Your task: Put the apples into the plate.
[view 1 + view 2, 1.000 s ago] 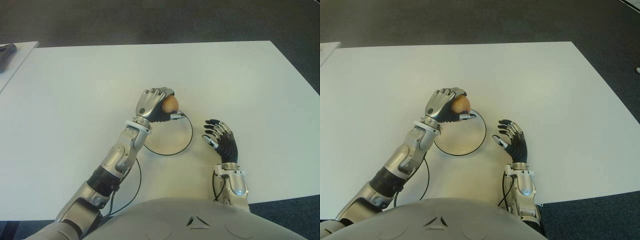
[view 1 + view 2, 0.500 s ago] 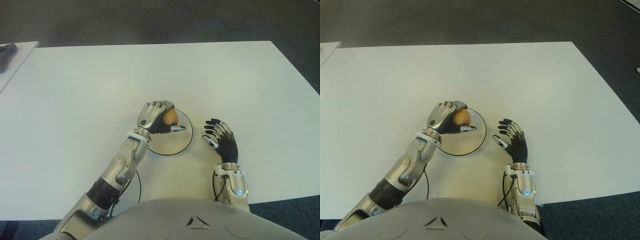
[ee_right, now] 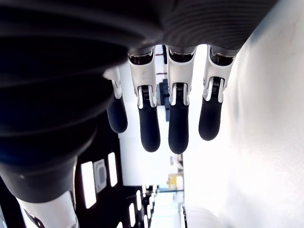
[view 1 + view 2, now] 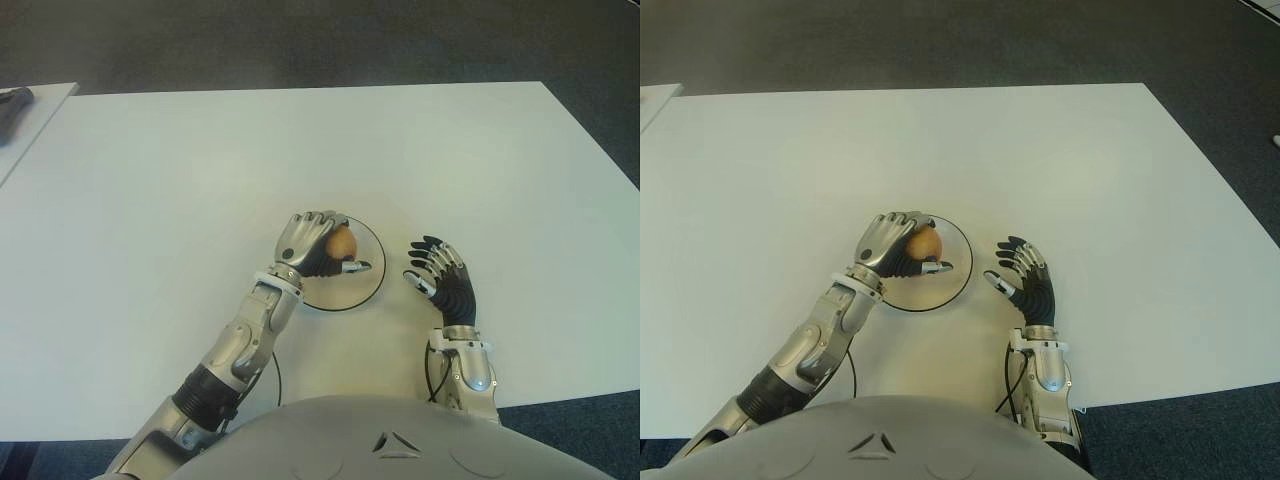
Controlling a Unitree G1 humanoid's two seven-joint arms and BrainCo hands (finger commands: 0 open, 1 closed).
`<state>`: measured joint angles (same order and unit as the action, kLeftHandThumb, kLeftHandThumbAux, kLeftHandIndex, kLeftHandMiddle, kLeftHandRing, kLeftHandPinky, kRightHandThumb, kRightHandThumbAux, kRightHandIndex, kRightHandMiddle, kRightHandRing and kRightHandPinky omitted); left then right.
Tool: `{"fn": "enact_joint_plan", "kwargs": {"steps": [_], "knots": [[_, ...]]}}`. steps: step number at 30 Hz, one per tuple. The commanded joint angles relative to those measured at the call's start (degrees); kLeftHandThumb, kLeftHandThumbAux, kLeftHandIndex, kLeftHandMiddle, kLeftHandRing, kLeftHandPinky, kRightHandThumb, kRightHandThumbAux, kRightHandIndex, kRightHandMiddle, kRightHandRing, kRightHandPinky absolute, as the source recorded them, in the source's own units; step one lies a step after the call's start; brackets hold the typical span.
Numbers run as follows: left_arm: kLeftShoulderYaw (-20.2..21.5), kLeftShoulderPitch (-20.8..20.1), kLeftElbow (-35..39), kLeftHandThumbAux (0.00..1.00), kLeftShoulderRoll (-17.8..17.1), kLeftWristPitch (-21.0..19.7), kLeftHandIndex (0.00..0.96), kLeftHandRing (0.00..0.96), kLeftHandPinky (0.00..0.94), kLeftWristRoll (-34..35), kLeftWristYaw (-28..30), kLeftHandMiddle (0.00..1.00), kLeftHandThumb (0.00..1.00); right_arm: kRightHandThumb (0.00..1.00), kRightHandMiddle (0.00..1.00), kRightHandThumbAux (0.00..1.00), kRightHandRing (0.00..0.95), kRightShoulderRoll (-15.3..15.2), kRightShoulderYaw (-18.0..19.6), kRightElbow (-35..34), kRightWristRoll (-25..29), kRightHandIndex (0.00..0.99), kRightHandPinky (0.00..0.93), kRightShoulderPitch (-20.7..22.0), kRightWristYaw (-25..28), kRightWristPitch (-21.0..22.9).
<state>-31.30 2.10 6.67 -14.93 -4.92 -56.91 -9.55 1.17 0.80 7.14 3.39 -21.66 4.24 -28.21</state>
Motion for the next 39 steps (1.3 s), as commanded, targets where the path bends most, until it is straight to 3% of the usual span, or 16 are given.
{"fn": "enact_joint_plan", "kwargs": {"steps": [1,14,21,29,31,34,35,36,39], "knots": [[-1.01,1.19,-0.14,0.693,0.32,-0.39,0.443,0.864,0.862,-1.59,-0.01,0.882,0.753,0.634,0.351,0.779,0.337,0.51,-0.31,4.83,-0.03,0.236,0.347,-3.72,-0.22,4.6],[-1.02,1.42,-0.91,0.693,0.92,-0.37,0.443,0.876,0.865,-1.91,-1.12,0.887,0.754,0.599,0.345,0.779,0.346,0.29,-0.17,6.56,-0.11,0.253,0.376,-2.59,0.06,4.11],[-0.77,0.87,-1.39,0.693,1.26,-0.63,0.443,0.873,0.856,-2.1,-1.41,0.886,0.754,0.633,0.356,0.788,0.354,0.73,0.02,7.13,0.07,0.251,0.364,-2.27,-0.25,3.76],[-0.07,0.23,-2.71,0.691,2.68,-0.04,0.442,0.818,0.79,-1.03,-3.8,0.821,0.743,0.659,0.359,0.793,0.35,0.81,0.29,7.4,0.45,0.245,0.348,-1.83,-0.24,4.3],[0.16,0.22,-3.09,0.693,3.13,0.17,0.433,0.757,0.7,-0.8,-5.04,0.765,0.719,0.67,0.367,0.8,0.35,0.82,0.33,7.41,0.58,0.242,0.337,-1.77,-0.17,4.57],[0.28,0.24,-3.41,0.475,3.42,0.15,0.341,0.467,0.452,-1.0,-6.21,0.483,0.464,0.677,0.37,0.802,0.349,0.79,0.35,7.55,0.6,0.234,0.327,-1.66,-0.15,4.76],[0.25,0.25,-3.19,0.456,3.32,-0.23,0.327,0.429,0.42,-1.86,-6.85,0.447,0.44,0.676,0.37,0.802,0.349,0.76,0.34,7.65,0.58,0.233,0.326,-1.6,-0.12,4.8],[0.23,0.26,-3.01,0.41,3.25,-0.5,0.263,0.304,0.309,-2.49,-7.32,0.325,0.384,0.667,0.368,0.802,0.344,0.74,0.34,7.71,0.57,0.228,0.313,-1.56,-0.11,4.82],[0.2,0.16,-1.11,0.335,2.77,-2.18,0.142,0.106,0.121,-5.23,-7.01,0.131,0.292,0.66,0.372,0.802,0.337,0.64,0.3,7.92,0.84,0.22,0.28,-1.48,0.3,4.78]]}}
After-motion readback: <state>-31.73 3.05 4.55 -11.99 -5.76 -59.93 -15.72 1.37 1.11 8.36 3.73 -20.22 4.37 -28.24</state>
